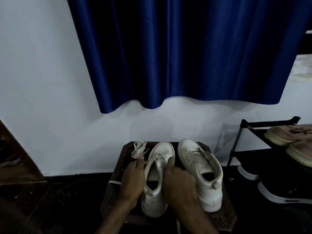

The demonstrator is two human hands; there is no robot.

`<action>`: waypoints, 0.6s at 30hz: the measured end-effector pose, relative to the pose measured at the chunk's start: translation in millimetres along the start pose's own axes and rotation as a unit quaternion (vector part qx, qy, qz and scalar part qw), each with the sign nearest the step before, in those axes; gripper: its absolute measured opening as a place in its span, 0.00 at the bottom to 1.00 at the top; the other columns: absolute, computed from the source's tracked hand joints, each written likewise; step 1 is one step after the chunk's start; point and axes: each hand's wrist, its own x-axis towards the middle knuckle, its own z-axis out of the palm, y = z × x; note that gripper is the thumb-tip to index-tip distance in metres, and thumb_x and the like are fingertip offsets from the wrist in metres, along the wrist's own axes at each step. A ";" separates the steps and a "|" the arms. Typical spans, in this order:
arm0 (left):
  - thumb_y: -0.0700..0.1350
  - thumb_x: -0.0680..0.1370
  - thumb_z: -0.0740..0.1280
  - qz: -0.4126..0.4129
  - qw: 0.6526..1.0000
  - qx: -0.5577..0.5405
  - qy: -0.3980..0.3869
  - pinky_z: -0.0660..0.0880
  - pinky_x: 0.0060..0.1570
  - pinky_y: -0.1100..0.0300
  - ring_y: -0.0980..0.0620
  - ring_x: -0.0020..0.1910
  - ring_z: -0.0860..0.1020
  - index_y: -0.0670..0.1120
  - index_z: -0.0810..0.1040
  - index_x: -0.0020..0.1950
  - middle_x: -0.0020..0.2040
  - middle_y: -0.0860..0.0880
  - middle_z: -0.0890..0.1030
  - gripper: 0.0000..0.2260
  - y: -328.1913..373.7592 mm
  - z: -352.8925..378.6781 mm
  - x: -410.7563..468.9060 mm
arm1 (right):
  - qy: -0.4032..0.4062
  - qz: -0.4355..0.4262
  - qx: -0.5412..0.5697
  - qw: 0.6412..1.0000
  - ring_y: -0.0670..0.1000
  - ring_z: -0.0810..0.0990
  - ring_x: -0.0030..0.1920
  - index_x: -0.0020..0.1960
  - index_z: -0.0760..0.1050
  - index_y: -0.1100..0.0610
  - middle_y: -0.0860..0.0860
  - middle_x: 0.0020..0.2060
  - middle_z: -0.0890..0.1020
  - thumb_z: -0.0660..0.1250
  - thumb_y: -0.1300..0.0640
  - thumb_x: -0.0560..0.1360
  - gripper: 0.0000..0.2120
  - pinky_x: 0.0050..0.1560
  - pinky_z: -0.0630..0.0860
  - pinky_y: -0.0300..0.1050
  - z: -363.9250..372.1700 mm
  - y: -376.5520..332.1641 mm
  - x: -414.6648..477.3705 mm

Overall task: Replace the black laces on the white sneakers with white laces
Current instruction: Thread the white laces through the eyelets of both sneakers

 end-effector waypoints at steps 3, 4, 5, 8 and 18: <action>0.45 0.83 0.57 -0.101 0.985 -0.137 0.039 0.72 0.28 0.62 0.52 0.27 0.75 0.38 0.80 0.46 0.28 0.50 0.79 0.16 0.1 -9.4 1.3 | 0.007 0.033 -0.006 0.999 0.54 0.81 0.24 0.51 0.75 0.65 0.56 0.27 0.82 0.75 0.56 0.66 0.19 0.21 0.72 0.43 -5.2 3.0 -3.7; 0.44 0.83 0.57 -0.131 0.976 -0.165 0.050 0.63 0.22 0.66 0.53 0.21 0.68 0.36 0.79 0.46 0.25 0.48 0.74 0.16 -0.6 -12.3 2.0 | 0.007 0.030 -0.010 0.999 0.53 0.77 0.18 0.45 0.76 0.65 0.55 0.21 0.78 0.79 0.58 0.59 0.20 0.17 0.67 0.41 -5.5 3.6 -5.5; 0.45 0.83 0.57 -0.148 0.971 -0.180 0.058 0.57 0.20 0.67 0.52 0.21 0.64 0.35 0.78 0.46 0.25 0.47 0.72 0.17 -3.0 -14.5 3.5 | -0.005 0.022 -0.017 1.000 0.54 0.77 0.18 0.45 0.76 0.66 0.55 0.22 0.78 0.79 0.58 0.59 0.20 0.17 0.68 0.41 -7.7 1.8 -6.6; 0.46 0.83 0.60 -0.142 0.972 -0.186 0.033 0.58 0.22 0.66 0.50 0.24 0.69 0.38 0.79 0.45 0.31 0.44 0.78 0.15 -6.0 -17.8 5.8 | -0.032 0.039 0.066 0.997 0.56 0.84 0.45 0.60 0.64 0.61 0.55 0.45 0.84 0.60 0.57 0.78 0.13 0.39 0.77 0.48 -18.8 4.8 0.3; 0.52 0.82 0.59 0.187 0.974 -0.112 -0.057 0.78 0.51 0.59 0.59 0.49 0.81 0.51 0.79 0.54 0.52 0.53 0.83 0.10 83.5 -29.6 -18.9 | -0.133 0.025 0.825 0.549 0.50 0.80 0.41 0.60 0.73 0.60 0.53 0.43 0.82 0.60 0.64 0.79 0.10 0.45 0.82 0.50 -153.1 12.3 43.9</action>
